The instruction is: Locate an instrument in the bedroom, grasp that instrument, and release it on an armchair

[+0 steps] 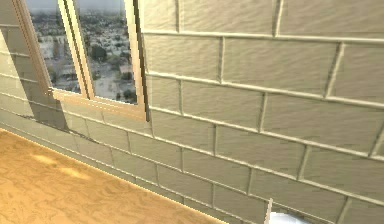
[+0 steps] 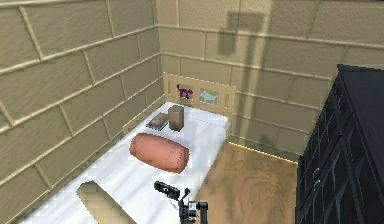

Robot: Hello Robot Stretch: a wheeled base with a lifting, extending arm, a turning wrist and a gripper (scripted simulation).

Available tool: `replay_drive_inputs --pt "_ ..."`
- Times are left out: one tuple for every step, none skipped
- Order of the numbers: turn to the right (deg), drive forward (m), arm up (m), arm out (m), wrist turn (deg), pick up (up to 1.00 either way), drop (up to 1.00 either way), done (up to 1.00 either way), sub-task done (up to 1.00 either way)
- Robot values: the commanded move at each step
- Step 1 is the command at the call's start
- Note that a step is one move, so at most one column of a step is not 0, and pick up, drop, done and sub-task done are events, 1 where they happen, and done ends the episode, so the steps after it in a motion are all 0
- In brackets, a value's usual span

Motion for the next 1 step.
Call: replay_drive_inputs --pt "0.0 0.00 0.10 0.00 0.0 0.00 0.00 0.00 0.00"
